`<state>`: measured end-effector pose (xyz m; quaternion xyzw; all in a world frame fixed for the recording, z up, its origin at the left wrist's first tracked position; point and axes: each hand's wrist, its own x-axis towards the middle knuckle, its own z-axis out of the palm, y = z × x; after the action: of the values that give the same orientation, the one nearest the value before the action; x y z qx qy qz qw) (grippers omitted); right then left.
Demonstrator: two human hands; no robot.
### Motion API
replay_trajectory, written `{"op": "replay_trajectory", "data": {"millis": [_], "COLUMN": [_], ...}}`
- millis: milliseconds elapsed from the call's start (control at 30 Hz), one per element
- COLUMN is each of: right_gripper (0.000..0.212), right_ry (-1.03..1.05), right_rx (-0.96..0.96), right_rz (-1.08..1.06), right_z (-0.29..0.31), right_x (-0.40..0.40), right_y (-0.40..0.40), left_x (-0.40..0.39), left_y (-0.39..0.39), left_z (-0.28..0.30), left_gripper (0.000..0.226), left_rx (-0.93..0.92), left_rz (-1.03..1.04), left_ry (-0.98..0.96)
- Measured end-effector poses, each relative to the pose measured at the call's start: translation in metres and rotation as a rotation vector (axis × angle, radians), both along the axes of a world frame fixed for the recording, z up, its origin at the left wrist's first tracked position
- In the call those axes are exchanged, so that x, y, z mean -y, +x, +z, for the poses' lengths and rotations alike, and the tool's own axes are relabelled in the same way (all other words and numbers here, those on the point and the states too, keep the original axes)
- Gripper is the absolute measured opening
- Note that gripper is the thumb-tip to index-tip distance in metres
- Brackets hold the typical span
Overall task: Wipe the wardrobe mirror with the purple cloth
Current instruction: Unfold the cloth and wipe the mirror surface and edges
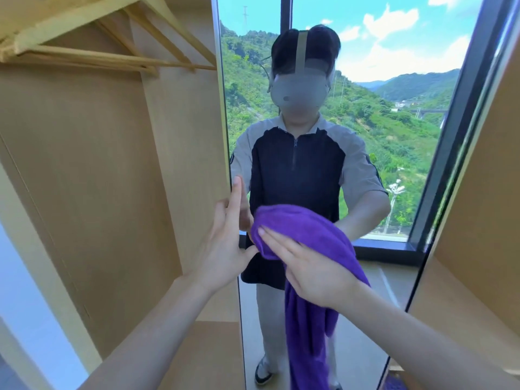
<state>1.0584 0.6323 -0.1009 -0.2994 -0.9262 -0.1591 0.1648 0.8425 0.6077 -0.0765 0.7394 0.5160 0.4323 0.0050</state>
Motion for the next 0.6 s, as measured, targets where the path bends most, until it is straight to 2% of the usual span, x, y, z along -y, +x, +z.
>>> {"op": "replay_trajectory", "data": {"millis": [67, 133, 200, 333, 467, 533, 600], "right_gripper": [0.086, 0.084, 0.083, 0.076, 0.084, 0.090, 0.094], "right_ry": [-0.029, -0.134, -0.149, 0.129, 0.205, 0.217, 0.291], "right_rx": [0.084, 0.074, -0.072, -0.401, -0.542, -0.471, -0.235], "right_rz": [-0.020, -0.048, -0.095, -0.281, -0.343, -0.360, -0.367], "right_z": [-0.024, -0.032, -0.027, 0.021, 0.062, 0.059, 0.042], "right_x": [0.003, 0.007, 0.010, 0.010, 0.013, 0.018, 0.022], "right_y": [0.020, 0.039, 0.054, 0.053, 0.014, -0.003, -0.013], "left_x": [-0.001, -0.001, 0.000, 0.007, 0.009, 0.009, 0.009], "left_y": [-0.003, -0.003, 0.000, 0.008, 0.011, 0.011, 0.011], "left_z": [-0.001, -0.003, -0.005, -0.006, -0.006, -0.007, -0.006], "left_gripper": [0.141, 0.145, 0.145, 0.149, 0.150, 0.150, 0.151], "left_rx": [-0.016, -0.030, -0.028, 0.008, -0.005, -0.012, -0.010], "left_rz": [-0.029, -0.042, -0.041, 0.006, 0.041, 0.045, 0.056], "left_ry": [-0.017, -0.018, -0.025, -0.032, 0.002, 0.004, -0.012]}}
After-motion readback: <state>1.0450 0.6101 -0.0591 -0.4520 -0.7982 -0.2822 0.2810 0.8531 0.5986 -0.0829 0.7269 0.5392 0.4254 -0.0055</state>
